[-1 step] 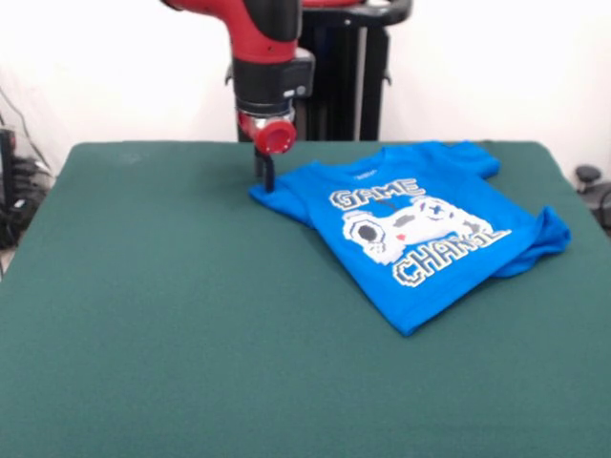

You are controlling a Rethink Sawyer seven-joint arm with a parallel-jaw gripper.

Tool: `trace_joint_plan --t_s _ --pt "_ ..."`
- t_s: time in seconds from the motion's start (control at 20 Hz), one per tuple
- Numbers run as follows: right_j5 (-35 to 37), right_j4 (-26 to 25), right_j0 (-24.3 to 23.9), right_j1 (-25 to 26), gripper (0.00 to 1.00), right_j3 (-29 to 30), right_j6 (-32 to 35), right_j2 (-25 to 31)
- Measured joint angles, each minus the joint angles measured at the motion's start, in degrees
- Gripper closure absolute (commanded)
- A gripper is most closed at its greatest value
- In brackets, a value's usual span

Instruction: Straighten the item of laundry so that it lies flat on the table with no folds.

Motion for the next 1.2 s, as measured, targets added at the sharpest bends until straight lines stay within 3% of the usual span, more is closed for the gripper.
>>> trace_joint_plan --t_s 0.5,0.9,0.95,1.2 --pt "-1.76 -0.36 0.58 -0.29 1.0 0.99 0.0 -0.5" --pt "-1.81 -0.36 0.64 -5.43 1.0 2.42 0.0 -0.38" --pt "-1.81 -0.37 0.73 -7.39 0.0 2.42 0.0 -0.4" --pt "-1.8 -0.39 1.43 -9.1 0.0 2.43 0.0 -0.41"
